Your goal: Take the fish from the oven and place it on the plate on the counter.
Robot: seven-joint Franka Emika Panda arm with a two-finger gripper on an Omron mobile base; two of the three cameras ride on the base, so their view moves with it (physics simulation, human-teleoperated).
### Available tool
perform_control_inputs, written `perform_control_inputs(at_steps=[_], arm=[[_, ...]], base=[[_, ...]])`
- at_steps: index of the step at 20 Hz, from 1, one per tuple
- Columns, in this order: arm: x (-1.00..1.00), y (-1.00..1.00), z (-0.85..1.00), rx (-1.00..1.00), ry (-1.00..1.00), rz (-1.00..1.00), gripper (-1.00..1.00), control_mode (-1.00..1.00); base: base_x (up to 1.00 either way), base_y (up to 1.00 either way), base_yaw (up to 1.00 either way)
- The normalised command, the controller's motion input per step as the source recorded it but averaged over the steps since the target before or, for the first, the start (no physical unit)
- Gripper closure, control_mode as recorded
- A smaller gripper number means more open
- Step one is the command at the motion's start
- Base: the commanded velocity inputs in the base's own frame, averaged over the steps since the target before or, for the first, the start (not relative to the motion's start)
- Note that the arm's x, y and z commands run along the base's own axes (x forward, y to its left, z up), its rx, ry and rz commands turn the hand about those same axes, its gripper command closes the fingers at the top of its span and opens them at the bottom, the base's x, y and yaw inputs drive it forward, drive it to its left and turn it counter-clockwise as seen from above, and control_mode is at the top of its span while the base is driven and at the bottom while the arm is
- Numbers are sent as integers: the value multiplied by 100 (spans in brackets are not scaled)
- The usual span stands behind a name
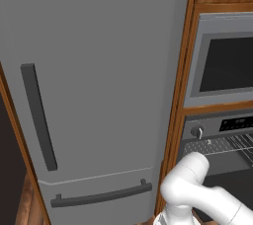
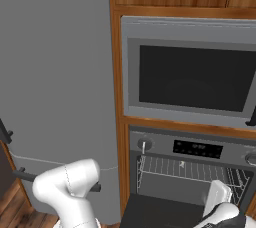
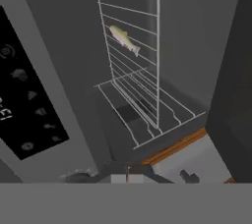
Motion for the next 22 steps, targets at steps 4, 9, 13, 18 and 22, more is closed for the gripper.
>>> perform_control_inputs(at_steps=[4, 9, 13, 18, 22], arm=[[71, 29, -66, 1, 0, -4, 100, -100], [49, 10, -61, 7, -3, -10, -100, -100], [18, 0, -35, 3, -4, -15, -100, -100], [20, -7, -33, 5, -8, -18, -100, -100], [27, -1, -25, 0, -7, -12, -100, -100]], base=[[0, 0, 0], [0, 0, 0], [0, 0, 0], [0, 0, 0], [0, 0, 0]])
